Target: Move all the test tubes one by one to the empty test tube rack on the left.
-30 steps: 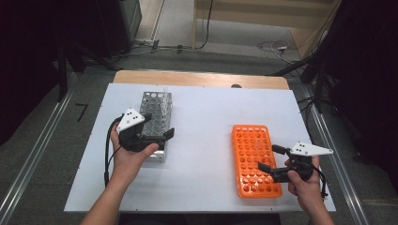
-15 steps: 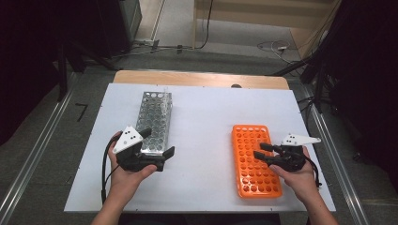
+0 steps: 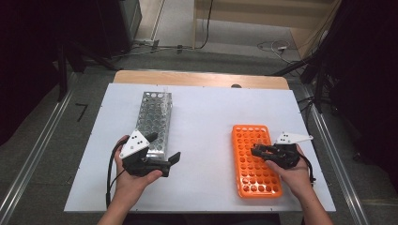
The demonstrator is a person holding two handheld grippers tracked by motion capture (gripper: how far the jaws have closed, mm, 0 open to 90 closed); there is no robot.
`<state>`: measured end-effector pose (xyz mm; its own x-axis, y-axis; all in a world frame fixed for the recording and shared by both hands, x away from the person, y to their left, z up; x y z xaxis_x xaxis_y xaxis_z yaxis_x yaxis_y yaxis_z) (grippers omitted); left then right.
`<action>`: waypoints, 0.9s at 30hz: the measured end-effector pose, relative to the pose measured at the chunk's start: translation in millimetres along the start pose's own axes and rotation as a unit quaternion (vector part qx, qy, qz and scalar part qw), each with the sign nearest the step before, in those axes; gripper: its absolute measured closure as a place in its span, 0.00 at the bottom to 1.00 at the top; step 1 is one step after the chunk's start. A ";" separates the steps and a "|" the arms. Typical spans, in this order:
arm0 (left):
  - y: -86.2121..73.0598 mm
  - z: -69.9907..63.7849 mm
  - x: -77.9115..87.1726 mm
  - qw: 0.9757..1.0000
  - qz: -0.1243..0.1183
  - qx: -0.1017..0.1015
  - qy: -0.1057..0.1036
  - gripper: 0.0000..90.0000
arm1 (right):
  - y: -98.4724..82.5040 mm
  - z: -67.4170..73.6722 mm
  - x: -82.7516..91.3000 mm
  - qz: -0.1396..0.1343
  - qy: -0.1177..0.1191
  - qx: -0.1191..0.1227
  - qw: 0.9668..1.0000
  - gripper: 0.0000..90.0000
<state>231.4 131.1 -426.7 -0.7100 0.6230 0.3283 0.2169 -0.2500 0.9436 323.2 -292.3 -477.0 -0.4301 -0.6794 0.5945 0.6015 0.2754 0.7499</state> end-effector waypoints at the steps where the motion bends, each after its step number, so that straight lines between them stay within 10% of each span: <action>1: 0.0 -0.3 -0.5 1.000 -0.001 0.001 0.000 0.00 | -0.8 -0.4 -0.1 -0.004 0.000 -0.001 1.000 0.77; 27: -0.4 -13.8 -9.7 1.000 0.002 -0.003 -0.023 0.00 | 14.1 26.1 27.1 -0.053 -0.024 -0.012 0.998 0.82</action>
<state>229.0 115.0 -430.9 -0.6769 0.6558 0.3342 0.2159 -0.2571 0.9420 302.5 -289.1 -442.8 -0.5236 -0.6700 0.5262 0.5672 0.1867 0.8021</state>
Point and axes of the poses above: each handheld gripper's, and its own axes: x roughly backward along the jaws, y roughly out of its top, z roughly to its left, the point moved 1 cm from there along -x, roughly forward along the jaws, and after that the axes turned 12 degrees about -x, right-handed, at the moved point
